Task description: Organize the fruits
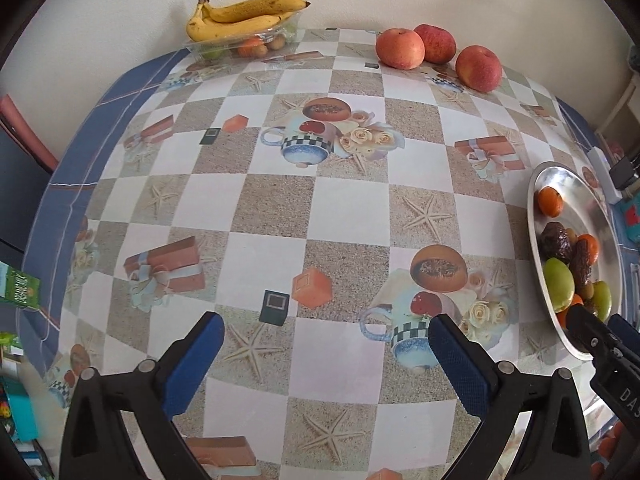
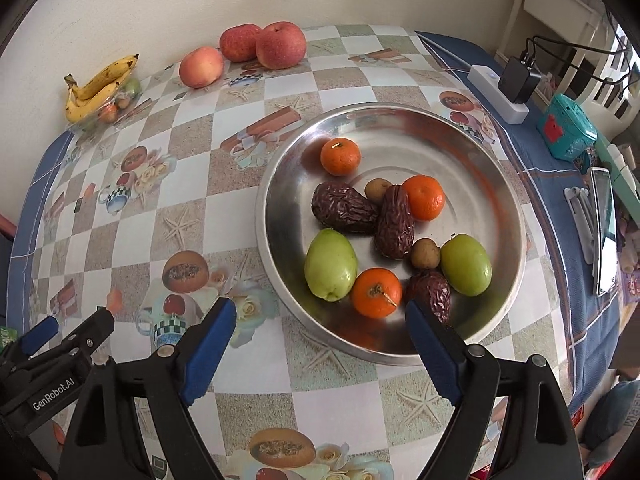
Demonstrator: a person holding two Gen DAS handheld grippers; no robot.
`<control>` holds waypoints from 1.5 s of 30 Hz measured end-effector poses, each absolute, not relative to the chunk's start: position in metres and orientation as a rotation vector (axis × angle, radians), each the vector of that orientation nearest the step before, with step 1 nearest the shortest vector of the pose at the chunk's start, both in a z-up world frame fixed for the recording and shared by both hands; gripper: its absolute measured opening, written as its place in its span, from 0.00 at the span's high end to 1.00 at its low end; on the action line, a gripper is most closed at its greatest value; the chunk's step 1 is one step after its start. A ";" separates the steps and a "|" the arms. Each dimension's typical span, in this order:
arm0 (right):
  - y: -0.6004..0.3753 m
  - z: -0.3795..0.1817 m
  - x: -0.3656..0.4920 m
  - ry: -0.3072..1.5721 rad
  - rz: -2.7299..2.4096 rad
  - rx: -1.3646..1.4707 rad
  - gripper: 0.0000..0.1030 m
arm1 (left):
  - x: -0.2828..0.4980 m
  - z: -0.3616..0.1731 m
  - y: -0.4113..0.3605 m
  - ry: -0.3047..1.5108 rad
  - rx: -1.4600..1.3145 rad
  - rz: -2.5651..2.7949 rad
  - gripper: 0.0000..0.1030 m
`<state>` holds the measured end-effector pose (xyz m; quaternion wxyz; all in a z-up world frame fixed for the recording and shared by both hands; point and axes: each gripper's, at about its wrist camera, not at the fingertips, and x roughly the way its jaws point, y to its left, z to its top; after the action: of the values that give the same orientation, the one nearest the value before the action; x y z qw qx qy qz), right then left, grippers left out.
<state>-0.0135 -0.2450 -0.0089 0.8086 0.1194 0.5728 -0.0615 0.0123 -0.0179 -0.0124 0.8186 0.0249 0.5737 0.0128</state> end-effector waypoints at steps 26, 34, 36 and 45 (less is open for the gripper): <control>-0.244 -0.006 -0.010 1.211 -0.133 0.210 0.15 | 0.016 -0.016 -0.018 1.273 0.073 0.078 0.00; -0.242 -0.006 -0.010 1.212 -0.129 0.198 0.15 | 0.016 -0.017 -0.020 1.278 0.094 0.087 0.00; -0.242 -0.006 -0.010 1.213 -0.129 0.197 0.15 | 0.016 -0.017 -0.020 1.278 0.097 0.090 0.00; -0.241 -0.007 -0.010 1.216 -0.127 0.194 0.15 | 0.016 -0.018 -0.019 1.286 0.093 0.096 0.00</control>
<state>-0.0097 -0.2410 -0.0067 0.8144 0.0908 0.5700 -0.0595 0.0163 -0.0186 -0.0179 0.7981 0.0435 0.5992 0.0448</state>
